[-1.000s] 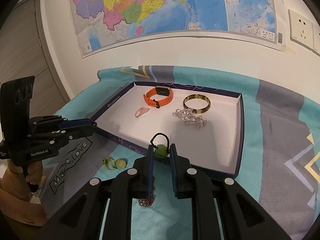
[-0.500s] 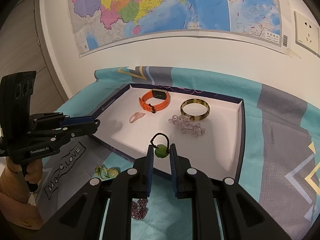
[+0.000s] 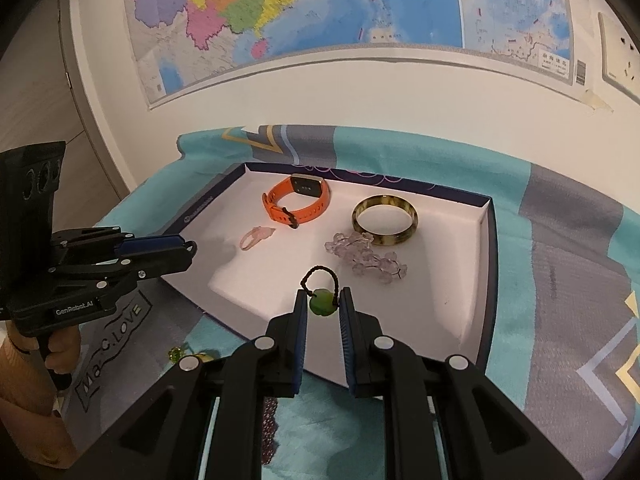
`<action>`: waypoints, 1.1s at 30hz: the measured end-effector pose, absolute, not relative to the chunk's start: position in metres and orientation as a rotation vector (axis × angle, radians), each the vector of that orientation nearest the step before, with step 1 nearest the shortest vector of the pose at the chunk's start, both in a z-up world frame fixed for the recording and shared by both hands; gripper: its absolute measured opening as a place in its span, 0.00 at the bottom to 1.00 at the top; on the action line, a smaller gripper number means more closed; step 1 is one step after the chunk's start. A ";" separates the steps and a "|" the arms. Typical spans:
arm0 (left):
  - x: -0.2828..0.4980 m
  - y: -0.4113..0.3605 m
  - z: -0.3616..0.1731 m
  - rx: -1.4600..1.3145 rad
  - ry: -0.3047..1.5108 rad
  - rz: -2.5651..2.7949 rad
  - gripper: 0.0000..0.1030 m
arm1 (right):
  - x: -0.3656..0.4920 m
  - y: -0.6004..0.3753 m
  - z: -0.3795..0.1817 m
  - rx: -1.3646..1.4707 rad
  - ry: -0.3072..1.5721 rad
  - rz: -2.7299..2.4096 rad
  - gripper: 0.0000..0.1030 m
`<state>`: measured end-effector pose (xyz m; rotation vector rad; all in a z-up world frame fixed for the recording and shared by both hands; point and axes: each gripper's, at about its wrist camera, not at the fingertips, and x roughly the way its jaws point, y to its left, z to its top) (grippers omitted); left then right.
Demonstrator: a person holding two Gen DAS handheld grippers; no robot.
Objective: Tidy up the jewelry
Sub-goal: 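Carry the black ring with the left tool while the right tool carries the green bead pendant into the box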
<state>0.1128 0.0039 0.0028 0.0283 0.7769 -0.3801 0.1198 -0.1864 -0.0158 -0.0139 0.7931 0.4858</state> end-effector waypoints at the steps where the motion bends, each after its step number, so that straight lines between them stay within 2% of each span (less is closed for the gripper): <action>1: 0.114 0.004 0.001 0.028 0.781 -0.378 0.22 | 0.122 -0.186 -0.017 -0.014 0.797 0.484 0.14; 33: 0.150 -0.009 -0.024 0.061 0.858 -0.351 0.22 | 0.156 -0.175 -0.034 -0.053 0.864 0.462 0.14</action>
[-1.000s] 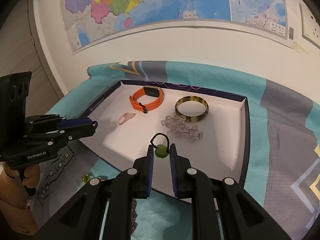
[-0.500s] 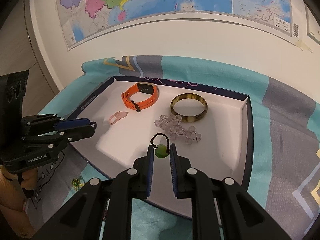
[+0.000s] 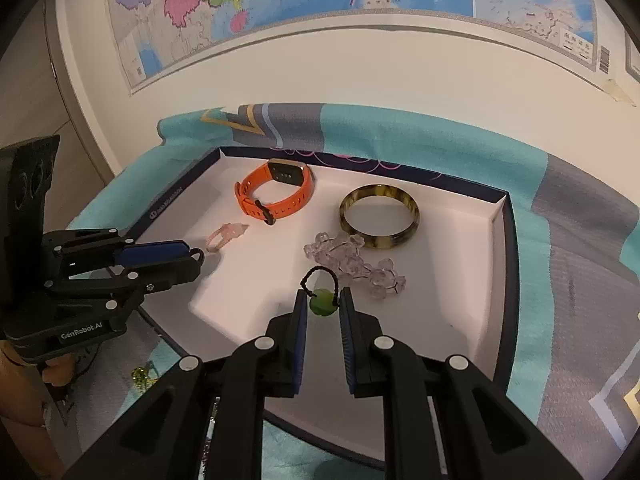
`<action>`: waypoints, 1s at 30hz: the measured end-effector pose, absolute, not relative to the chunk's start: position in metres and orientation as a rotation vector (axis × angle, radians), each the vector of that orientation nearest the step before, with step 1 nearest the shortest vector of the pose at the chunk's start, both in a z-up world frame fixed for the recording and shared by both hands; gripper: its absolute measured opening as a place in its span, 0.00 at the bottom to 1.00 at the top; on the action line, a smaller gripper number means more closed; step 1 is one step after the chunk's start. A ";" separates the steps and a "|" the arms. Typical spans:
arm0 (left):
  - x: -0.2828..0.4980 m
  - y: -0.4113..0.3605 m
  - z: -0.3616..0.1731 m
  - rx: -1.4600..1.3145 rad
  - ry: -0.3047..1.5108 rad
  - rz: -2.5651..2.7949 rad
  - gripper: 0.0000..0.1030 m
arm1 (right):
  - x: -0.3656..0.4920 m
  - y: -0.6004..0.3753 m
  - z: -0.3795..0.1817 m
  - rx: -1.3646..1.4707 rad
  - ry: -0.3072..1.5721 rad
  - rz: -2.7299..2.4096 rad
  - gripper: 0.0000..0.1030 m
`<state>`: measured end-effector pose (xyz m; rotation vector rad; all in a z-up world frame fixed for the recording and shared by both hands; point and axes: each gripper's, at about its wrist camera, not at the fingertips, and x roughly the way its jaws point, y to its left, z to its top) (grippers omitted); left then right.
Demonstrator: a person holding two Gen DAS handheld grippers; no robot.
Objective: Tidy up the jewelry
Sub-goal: 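Carry the black ring with the left tool while the right tool carries the green bead pendant into the box, then open the left tool releasing the black ring while the right tool releases the green bead pendant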
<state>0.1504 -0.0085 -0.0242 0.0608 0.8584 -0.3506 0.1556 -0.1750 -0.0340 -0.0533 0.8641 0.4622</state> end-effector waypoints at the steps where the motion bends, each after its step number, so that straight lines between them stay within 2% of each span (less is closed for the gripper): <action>1: 0.152 -0.008 -0.025 0.060 0.863 -0.348 0.22 | 0.156 -0.175 -0.035 -0.054 0.866 0.462 0.14; 23: 0.164 -0.011 -0.031 0.049 0.890 -0.327 0.22 | 0.165 -0.169 -0.043 -0.098 0.883 0.425 0.15; 25: 0.164 -0.011 -0.030 0.050 0.887 -0.326 0.24 | 0.164 -0.170 -0.042 -0.089 0.878 0.420 0.20; 30: 0.157 -0.008 -0.021 0.051 0.848 -0.320 0.38 | 0.158 -0.176 -0.037 -0.077 0.860 0.414 0.23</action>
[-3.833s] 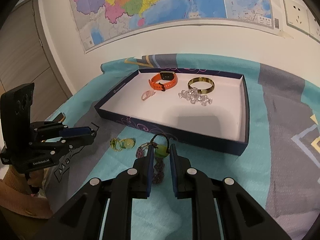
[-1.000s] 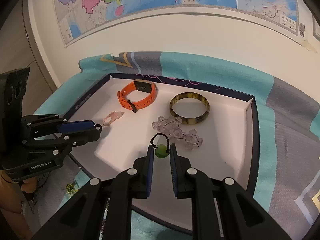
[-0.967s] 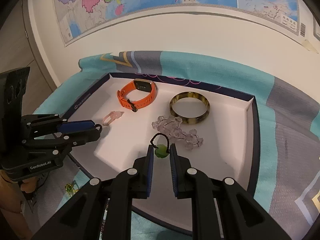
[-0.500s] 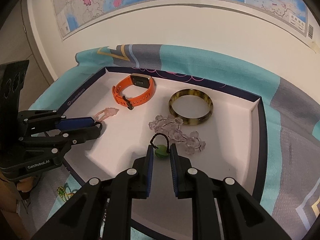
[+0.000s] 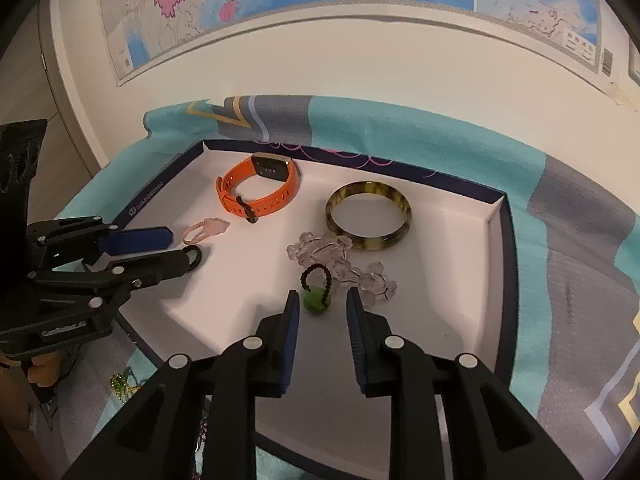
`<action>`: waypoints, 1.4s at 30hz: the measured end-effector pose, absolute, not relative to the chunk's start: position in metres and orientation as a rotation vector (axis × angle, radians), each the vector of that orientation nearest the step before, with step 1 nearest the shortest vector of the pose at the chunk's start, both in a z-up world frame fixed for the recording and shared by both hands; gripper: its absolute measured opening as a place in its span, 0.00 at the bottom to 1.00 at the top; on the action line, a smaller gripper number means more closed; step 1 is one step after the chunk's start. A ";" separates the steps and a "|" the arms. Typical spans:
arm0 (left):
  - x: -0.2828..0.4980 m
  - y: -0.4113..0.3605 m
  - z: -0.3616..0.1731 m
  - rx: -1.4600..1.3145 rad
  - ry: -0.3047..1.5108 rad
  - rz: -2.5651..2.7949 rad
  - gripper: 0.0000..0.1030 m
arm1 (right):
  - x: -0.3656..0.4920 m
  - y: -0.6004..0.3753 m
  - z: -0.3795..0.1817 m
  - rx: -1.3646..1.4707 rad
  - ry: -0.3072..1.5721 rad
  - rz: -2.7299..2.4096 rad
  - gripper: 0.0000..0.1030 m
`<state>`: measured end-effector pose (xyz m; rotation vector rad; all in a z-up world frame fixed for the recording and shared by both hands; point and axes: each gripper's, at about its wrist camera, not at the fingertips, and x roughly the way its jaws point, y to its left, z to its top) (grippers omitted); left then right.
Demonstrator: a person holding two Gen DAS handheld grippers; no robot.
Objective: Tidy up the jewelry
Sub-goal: 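Open the left tool releasing the black ring while the right tool releases the green bead pendant, then move the left tool to the green-gold ring while the right tool moves to the dark beaded necklace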
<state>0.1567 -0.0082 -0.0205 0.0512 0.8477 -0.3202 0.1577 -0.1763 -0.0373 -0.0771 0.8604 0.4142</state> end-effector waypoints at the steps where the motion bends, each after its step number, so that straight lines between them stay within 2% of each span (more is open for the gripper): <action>1: 0.154 -0.007 -0.017 0.052 0.836 -0.318 0.39 | 0.157 -0.178 -0.036 -0.073 0.859 0.414 0.23; 6: 0.134 0.000 -0.003 0.056 0.786 -0.314 0.44 | 0.142 -0.186 -0.026 -0.042 0.831 0.423 0.25; 14: 0.090 0.010 0.010 0.064 0.735 -0.355 0.44 | 0.091 -0.193 -0.007 -0.035 0.783 0.500 0.28; 18: 0.073 0.010 0.004 0.089 0.744 -0.366 0.45 | 0.066 -0.185 -0.016 -0.068 0.817 0.547 0.29; 20: 0.066 0.011 -0.001 0.085 0.758 -0.378 0.45 | 0.058 -0.183 -0.023 -0.083 0.835 0.549 0.34; 29: 0.049 -0.002 -0.021 0.127 0.806 -0.439 0.47 | 0.045 -0.168 -0.048 -0.120 0.886 0.543 0.43; 36: 0.050 -0.016 -0.029 0.155 0.820 -0.473 0.47 | 0.044 -0.159 -0.050 -0.173 0.883 0.522 0.42; 42: 0.058 -0.018 -0.035 0.135 0.856 -0.489 0.38 | 0.047 -0.162 -0.049 -0.178 0.882 0.511 0.32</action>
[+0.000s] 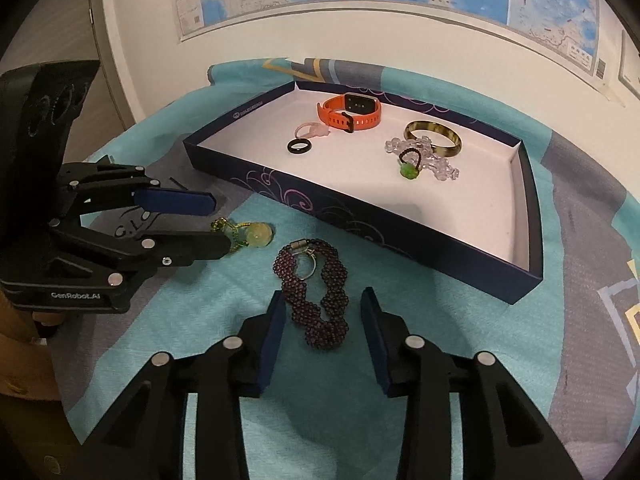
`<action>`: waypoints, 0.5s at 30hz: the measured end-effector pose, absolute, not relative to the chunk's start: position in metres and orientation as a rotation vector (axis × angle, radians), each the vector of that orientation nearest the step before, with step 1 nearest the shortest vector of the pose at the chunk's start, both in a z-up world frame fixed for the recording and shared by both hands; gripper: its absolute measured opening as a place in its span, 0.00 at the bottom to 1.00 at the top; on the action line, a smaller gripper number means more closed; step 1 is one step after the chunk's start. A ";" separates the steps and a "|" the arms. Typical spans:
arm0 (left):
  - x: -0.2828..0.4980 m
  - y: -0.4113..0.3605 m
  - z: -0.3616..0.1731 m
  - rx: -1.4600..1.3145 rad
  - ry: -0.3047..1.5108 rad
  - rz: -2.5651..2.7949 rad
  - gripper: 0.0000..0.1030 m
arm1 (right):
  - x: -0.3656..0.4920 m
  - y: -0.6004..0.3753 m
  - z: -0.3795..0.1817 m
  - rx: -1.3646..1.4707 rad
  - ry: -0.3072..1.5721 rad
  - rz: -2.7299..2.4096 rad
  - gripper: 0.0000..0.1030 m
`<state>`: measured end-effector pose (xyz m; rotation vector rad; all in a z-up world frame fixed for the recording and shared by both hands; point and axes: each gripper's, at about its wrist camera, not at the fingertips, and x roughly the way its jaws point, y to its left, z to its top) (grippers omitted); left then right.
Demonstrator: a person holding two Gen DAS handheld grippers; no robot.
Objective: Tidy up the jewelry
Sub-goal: 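Move the left tool to the green-gold ring while the right tool moves to the dark beaded necklace, then close the left tool on the green-gold ring while the right tool grasps the dark beaded necklace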
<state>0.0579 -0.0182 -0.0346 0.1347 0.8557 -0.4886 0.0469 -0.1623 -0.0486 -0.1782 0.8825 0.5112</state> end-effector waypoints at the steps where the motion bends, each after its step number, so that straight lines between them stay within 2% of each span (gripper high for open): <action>1: 0.058 -0.018 -0.035 0.131 0.860 -0.489 0.37 | 0.047 -0.163 -0.048 -0.177 0.883 0.511 0.29; 3: 0.059 -0.019 -0.036 0.124 0.868 -0.499 0.31 | 0.047 -0.165 -0.048 -0.175 0.883 0.512 0.23; 6: 0.059 -0.021 -0.038 0.124 0.879 -0.506 0.26 | 0.046 -0.164 -0.048 -0.182 0.881 0.516 0.21; 9: 0.059 -0.020 -0.039 0.117 0.885 -0.502 0.20 | 0.045 -0.162 -0.047 -0.191 0.879 0.527 0.12; 13: 0.059 -0.016 -0.039 0.095 0.886 -0.495 0.12 | 0.044 -0.164 -0.046 -0.168 0.876 0.528 0.12; 15: 0.058 -0.014 -0.038 0.081 0.890 -0.499 0.11 | 0.044 -0.167 -0.042 -0.147 0.867 0.527 0.12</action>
